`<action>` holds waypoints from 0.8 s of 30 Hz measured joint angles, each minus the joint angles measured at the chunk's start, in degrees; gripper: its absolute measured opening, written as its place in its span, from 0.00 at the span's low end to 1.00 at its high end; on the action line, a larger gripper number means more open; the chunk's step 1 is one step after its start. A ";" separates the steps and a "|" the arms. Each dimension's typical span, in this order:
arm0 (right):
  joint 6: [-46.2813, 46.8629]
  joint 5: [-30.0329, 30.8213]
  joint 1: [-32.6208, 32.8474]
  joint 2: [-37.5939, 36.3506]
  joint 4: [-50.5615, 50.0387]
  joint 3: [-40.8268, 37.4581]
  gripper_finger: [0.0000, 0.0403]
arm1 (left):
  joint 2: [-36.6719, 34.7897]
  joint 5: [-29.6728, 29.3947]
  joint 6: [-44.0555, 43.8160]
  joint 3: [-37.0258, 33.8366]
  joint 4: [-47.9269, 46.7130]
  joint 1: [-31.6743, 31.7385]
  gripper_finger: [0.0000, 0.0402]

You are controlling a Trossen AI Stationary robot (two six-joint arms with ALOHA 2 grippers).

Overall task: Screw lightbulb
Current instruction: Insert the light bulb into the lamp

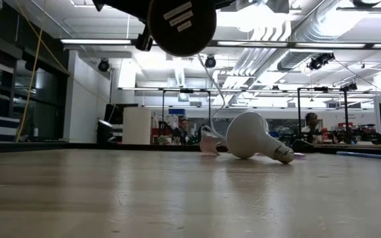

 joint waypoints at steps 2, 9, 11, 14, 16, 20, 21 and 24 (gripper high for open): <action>-0.02 -0.40 0.00 0.63 0.27 0.71 0.87 | 0.01 0.02 0.14 0.00 0.01 0.00 0.06; -4.04 1.64 0.33 1.60 3.64 0.84 0.72 | 0.01 0.20 0.17 0.00 0.11 0.00 0.06; -5.38 2.28 0.39 1.60 3.75 0.84 0.62 | 0.01 0.20 0.18 0.00 0.07 0.00 0.06; -6.02 2.46 0.68 1.60 3.52 0.71 0.42 | 0.01 0.16 0.17 0.00 0.00 0.00 0.06; -6.65 2.58 0.98 1.60 3.41 0.69 0.31 | 0.01 0.43 -0.20 0.00 0.04 0.00 0.06; -6.77 2.66 1.73 1.60 2.76 0.69 0.32 | 0.01 0.46 -0.17 0.00 0.00 -0.04 0.06; -6.35 2.86 1.85 1.57 2.78 0.71 0.32 | 0.01 0.52 0.01 -0.02 0.14 -0.04 0.08; -5.69 3.08 2.33 1.36 1.60 0.93 0.32 | 0.01 0.23 1.63 -0.02 1.40 0.39 0.19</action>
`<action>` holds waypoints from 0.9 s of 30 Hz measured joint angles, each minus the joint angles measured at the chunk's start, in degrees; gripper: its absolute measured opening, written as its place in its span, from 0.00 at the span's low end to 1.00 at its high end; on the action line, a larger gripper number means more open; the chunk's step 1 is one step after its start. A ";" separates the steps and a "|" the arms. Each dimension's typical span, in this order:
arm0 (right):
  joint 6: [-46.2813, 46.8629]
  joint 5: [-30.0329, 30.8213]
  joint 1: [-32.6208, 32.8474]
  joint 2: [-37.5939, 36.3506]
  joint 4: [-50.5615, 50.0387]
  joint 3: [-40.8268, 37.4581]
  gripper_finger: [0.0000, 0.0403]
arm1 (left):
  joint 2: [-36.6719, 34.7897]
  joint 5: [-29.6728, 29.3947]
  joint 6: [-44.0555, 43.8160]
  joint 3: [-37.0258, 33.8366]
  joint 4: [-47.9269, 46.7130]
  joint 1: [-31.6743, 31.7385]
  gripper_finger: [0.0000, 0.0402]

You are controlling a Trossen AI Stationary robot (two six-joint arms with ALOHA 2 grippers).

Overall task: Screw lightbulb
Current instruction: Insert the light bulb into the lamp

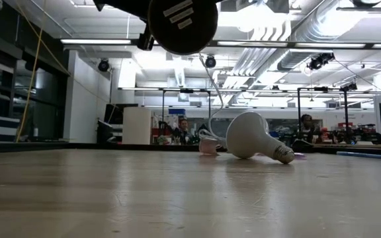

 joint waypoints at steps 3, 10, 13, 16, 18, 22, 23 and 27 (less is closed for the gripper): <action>0.89 -0.28 0.34 -0.26 -2.41 -0.07 0.32 | -0.14 -0.52 0.74 0.02 -0.01 1.34 0.30; 3.79 1.12 0.31 -1.82 -9.45 -0.11 0.32 | -2.67 -0.49 6.09 0.07 -3.49 5.54 0.46; 4.46 4.52 0.31 -2.69 -10.51 -0.11 0.32 | -5.60 -1.31 10.08 0.04 -8.34 7.85 0.50; 6.65 7.65 -0.14 -3.76 -10.24 -0.11 0.32 | -9.52 -4.71 14.95 0.04 -12.80 9.56 0.52; 8.66 8.99 -0.90 -3.95 -10.05 -0.10 0.32 | -12.08 -6.94 18.83 0.04 -14.60 9.64 0.52; 14.51 10.47 -2.69 -4.44 -7.83 -0.11 0.32 | -16.33 -11.81 28.57 0.04 -19.95 4.75 0.52; 15.70 10.59 -3.11 -4.52 -7.43 -0.09 0.32 | -16.95 -14.04 31.45 0.04 -21.56 2.95 0.52; 18.94 9.18 -4.12 -4.26 -6.62 -0.09 0.32 | -17.50 -24.98 48.94 0.02 -24.72 -5.21 0.52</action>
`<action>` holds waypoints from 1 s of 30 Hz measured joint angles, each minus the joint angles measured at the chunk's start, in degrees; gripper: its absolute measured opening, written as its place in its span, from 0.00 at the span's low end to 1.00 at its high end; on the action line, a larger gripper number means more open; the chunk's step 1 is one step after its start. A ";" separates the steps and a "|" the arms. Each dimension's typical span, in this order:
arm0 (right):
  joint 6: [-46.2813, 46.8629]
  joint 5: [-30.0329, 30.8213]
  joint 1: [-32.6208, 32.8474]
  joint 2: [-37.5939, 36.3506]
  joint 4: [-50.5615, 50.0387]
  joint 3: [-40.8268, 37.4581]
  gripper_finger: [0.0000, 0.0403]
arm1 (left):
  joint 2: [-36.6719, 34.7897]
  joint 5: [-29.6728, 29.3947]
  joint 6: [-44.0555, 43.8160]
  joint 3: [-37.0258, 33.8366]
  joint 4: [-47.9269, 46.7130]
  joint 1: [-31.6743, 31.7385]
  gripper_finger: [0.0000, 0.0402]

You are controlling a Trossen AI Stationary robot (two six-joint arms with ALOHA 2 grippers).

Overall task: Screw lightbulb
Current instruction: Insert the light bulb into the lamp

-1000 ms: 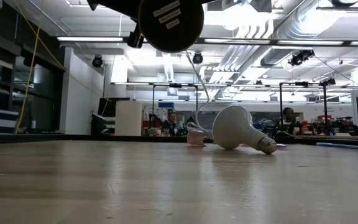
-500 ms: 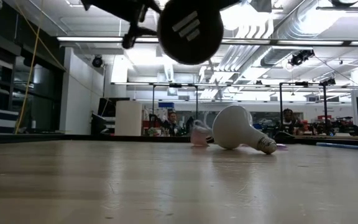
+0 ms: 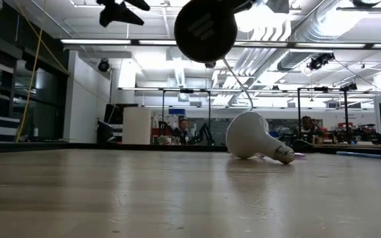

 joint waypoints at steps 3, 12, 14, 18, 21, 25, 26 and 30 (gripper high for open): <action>2.46 -1.80 -0.33 0.03 1.48 0.00 0.32 | 1.06 -7.04 19.06 0.00 0.52 -5.00 0.52; 11.18 -5.33 -0.36 0.05 2.72 0.00 0.32 | 3.80 -18.90 57.99 -0.02 6.84 -10.41 0.52; 11.98 -5.33 -0.36 0.05 3.26 0.00 0.32 | 4.29 -18.02 59.75 -0.02 8.30 -10.39 0.52; 11.13 -5.37 -0.36 0.48 4.70 0.02 0.32 | 5.66 -15.32 55.97 0.00 10.33 -10.22 0.52; 9.71 -5.42 -0.36 0.71 4.74 0.02 0.32 | 6.21 -14.25 46.61 1.24 9.35 -10.05 0.52; 7.98 -5.55 -0.35 0.71 4.89 0.02 0.32 | 6.19 -8.99 38.52 4.07 7.44 -7.92 0.52; 7.44 -5.85 -0.26 0.71 4.82 0.02 0.32 | 6.15 -5.79 36.85 4.78 6.30 -7.15 0.52; 5.98 -6.36 0.12 0.71 5.07 0.02 0.32 | 6.43 2.92 31.26 5.66 2.74 -4.62 0.52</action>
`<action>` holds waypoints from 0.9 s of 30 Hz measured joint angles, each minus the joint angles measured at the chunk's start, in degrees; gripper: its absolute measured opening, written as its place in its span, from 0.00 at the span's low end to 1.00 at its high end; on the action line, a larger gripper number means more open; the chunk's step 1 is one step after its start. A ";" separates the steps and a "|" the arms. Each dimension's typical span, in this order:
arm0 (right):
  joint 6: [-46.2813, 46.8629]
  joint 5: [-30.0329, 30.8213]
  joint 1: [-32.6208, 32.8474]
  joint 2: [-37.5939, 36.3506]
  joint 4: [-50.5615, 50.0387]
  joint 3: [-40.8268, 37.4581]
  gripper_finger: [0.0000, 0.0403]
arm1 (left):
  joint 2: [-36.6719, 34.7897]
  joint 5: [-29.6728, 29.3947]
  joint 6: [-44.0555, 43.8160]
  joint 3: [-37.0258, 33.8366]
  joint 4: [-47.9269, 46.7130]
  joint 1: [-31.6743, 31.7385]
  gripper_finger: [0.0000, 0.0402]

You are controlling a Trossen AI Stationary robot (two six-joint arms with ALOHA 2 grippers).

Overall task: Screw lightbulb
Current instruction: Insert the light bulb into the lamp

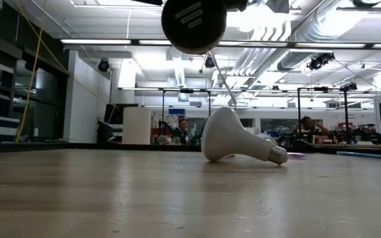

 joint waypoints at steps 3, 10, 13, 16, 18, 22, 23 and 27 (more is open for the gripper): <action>-1.34 -0.23 0.40 0.00 0.16 0.00 0.32 | 0.22 3.92 -2.35 -0.05 0.30 1.47 0.52; -3.78 -0.52 0.81 0.00 0.39 0.00 0.32 | 0.96 6.15 -2.10 -0.02 0.43 3.15 0.52; -4.82 -0.56 0.81 0.00 0.98 0.00 0.32 | 1.28 8.67 -2.18 -0.02 0.54 3.02 0.52; -5.46 -0.83 0.81 0.00 1.32 0.00 0.32 | 1.42 11.13 -4.09 -0.02 0.81 3.04 0.52; -6.05 -0.92 0.85 0.00 2.01 0.00 0.32 | 1.55 11.28 -4.53 -0.02 0.57 3.13 0.52; -6.22 -1.73 0.81 0.00 3.13 0.00 0.32 | 2.95 10.08 -5.05 -0.02 1.33 3.56 0.52; -6.20 -1.85 0.81 0.00 3.30 0.00 0.32 | 3.49 9.99 -5.07 -0.02 1.32 3.56 0.52; -6.32 -2.01 0.81 0.00 3.76 0.00 0.32 | 4.85 10.33 -5.64 -0.07 2.98 3.39 0.52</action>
